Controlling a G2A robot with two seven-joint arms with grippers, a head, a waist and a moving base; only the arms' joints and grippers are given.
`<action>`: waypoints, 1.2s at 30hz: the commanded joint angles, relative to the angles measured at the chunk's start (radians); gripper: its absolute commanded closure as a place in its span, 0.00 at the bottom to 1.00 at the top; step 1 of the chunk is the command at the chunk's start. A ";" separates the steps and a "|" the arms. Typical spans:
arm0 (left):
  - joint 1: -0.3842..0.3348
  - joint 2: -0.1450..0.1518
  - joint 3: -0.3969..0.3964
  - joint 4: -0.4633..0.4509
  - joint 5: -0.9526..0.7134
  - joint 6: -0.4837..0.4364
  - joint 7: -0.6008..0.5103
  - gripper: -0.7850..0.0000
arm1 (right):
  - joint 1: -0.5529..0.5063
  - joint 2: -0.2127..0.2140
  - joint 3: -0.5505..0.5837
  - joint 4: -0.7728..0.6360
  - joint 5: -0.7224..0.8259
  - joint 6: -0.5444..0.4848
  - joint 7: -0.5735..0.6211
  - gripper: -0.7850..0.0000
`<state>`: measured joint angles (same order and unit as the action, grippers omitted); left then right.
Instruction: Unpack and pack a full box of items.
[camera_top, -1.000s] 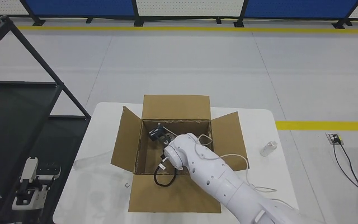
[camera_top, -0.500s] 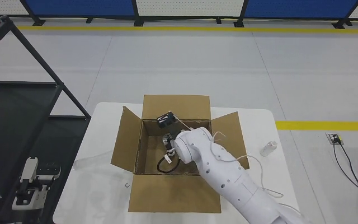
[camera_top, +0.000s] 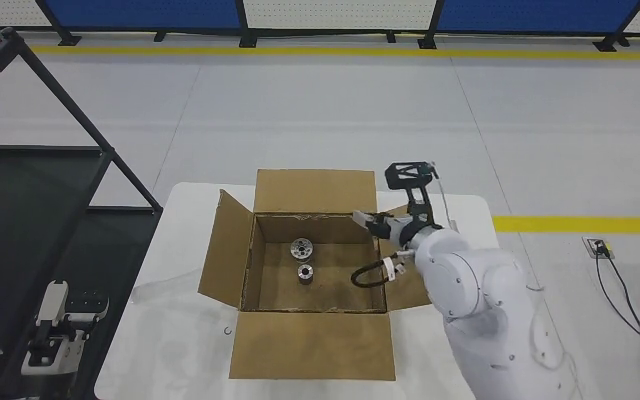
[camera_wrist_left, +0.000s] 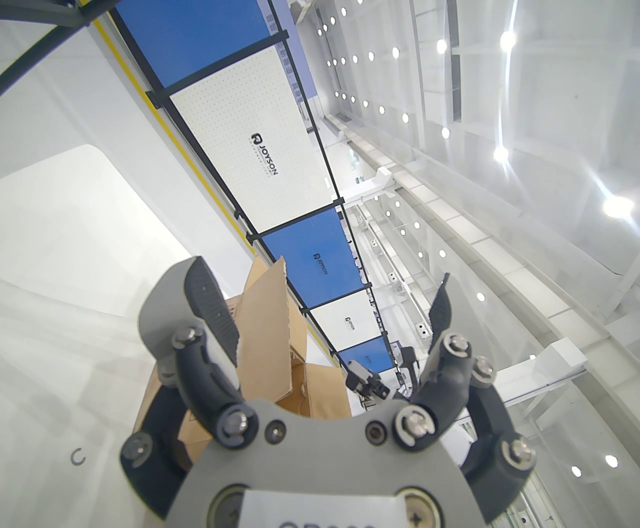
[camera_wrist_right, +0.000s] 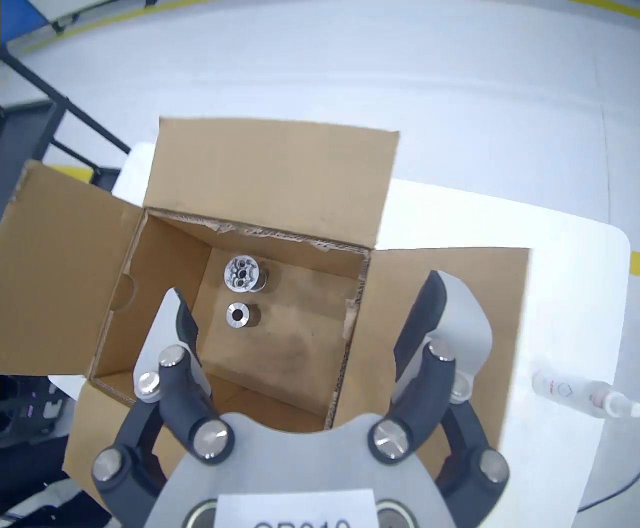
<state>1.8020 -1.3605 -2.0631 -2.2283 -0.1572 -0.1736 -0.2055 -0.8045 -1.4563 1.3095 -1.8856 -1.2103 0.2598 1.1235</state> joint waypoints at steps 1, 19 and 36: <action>0.000 0.000 0.000 0.000 0.000 0.000 0.000 0.00 | -0.039 0.007 0.071 -0.044 -0.010 0.023 -0.010 0.00; 0.000 0.000 0.000 0.000 0.000 0.000 0.000 0.00 | -0.219 0.029 0.305 0.008 -0.226 0.309 0.019 0.00; 0.000 0.000 0.000 0.000 0.000 0.000 0.000 0.00 | -0.102 0.021 0.284 0.360 -0.224 0.375 -0.089 0.00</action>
<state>1.8020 -1.3605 -2.0631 -2.2283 -0.1572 -0.1736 -0.2055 -0.9134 -1.4339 1.5977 -1.5382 -1.4371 0.6293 1.0466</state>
